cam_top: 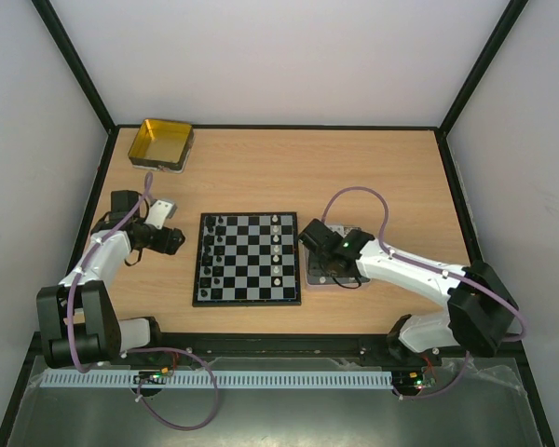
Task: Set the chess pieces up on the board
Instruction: Pick up the chess piece from the storage box.
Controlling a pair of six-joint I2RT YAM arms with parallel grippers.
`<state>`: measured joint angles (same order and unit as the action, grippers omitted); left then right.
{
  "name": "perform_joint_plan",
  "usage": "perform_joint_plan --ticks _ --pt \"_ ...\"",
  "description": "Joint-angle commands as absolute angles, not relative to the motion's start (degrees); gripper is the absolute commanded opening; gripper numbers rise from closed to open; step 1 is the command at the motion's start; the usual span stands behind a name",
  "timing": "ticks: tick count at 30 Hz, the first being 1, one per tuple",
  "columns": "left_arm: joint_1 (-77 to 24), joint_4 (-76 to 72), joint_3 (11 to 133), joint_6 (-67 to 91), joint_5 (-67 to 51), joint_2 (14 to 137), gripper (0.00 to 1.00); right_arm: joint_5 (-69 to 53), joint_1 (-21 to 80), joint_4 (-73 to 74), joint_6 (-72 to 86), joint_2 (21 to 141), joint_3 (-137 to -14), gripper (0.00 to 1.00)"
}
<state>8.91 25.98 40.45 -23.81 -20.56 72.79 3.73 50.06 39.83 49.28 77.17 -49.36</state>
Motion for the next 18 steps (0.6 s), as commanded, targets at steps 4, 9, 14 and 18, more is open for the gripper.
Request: perform_joint_plan --ticks 4,9,14,18 --pt "8.10 25.62 40.73 -23.48 -21.01 73.94 0.81 1.26 48.72 39.23 48.14 77.95 -46.61 0.32" --pt "7.87 25.32 41.12 -23.12 -20.57 75.41 0.81 -0.17 47.65 38.20 47.09 79.33 -46.48 0.35" --pt "7.82 25.31 41.00 -22.94 -19.68 75.87 0.81 -2.04 47.00 36.65 46.35 81.55 -46.17 0.35" --pt "7.82 25.23 40.78 -22.83 -18.87 75.71 0.81 -3.59 46.49 34.99 46.41 82.46 -45.00 0.35"
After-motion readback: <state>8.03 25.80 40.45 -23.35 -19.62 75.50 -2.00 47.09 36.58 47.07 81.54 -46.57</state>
